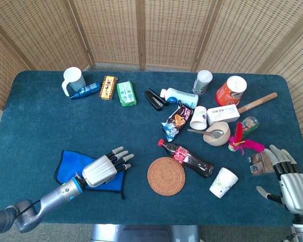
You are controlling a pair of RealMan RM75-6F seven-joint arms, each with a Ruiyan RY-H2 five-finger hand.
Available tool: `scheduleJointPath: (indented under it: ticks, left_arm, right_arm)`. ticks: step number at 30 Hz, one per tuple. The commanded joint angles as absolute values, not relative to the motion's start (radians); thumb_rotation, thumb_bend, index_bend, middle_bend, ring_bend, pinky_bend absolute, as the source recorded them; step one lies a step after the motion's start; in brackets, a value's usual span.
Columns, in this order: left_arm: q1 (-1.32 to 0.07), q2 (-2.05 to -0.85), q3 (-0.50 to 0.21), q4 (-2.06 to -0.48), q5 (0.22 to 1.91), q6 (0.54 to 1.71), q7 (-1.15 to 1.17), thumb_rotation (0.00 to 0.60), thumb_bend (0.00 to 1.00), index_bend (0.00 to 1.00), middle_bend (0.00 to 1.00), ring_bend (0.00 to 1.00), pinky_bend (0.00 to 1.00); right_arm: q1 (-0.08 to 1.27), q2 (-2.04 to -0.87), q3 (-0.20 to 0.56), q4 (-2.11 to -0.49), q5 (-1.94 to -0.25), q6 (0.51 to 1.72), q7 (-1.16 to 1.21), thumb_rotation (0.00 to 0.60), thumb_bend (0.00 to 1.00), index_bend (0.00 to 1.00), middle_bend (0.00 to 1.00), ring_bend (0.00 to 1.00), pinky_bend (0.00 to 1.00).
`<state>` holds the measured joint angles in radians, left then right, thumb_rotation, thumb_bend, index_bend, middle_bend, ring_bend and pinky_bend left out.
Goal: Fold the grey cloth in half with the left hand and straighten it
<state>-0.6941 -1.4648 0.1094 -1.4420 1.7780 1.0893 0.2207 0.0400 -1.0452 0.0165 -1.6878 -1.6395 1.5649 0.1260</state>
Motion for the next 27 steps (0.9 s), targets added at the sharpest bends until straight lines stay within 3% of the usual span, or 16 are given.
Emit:
scheduleJointPath:
  ticks: [1, 14, 27]
  left_arm:
    - [-0.693, -1.463, 0.110, -1.448, 1.783, 1.098, 0.208, 0.600, 0.51, 0.20, 0.00, 0.00, 0.09]
    - [-0.669, -1.436, 0.110, -1.386, 1.756, 1.105, 0.192, 0.600, 0.51, 0.19, 0.00, 0.00, 0.09]
    - [-0.667, -1.504, 0.070, -1.258, 1.668, 1.033, 0.242, 0.600, 0.51, 0.19, 0.00, 0.00, 0.08]
  right_arm:
    - [0.040, -1.045, 0.016, -1.688, -1.639, 1.564, 0.126, 0.600, 0.12, 0.00, 0.00, 0.00, 0.12]
    - [0.040, -1.044, 0.017, -1.688, -1.640, 1.565, 0.127, 0.600, 0.12, 0.00, 0.00, 0.00, 0.12]
    - [0.042, -1.047, 0.017, -1.687, -1.635, 1.559, 0.122, 0.600, 0.13, 0.00, 0.00, 0.00, 0.12]
